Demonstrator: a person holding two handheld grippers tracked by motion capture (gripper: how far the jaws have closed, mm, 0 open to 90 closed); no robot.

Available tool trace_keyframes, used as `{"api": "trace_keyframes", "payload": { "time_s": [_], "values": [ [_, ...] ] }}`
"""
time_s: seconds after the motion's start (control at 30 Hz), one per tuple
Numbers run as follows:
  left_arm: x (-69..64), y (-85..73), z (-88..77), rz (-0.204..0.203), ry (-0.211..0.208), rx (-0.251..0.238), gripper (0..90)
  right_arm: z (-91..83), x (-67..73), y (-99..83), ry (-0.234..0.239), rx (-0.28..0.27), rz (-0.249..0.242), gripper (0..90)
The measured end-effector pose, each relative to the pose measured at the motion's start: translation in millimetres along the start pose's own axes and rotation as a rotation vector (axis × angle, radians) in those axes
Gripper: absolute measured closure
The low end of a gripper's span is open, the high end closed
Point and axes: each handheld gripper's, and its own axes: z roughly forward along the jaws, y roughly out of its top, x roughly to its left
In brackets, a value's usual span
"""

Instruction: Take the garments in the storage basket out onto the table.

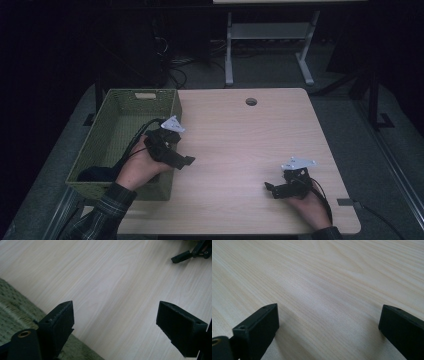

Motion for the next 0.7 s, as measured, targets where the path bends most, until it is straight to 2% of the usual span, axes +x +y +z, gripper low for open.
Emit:
{"api": "trace_keyframes", "payload": {
  "time_s": [0.7],
  "values": [
    [22.3, -23.5, -32.2, -0.064, 0.079, -0.017, 14.5, 0.0, 0.1, 0.0, 0.0, 0.0, 0.001, 2.5]
  ]
}}
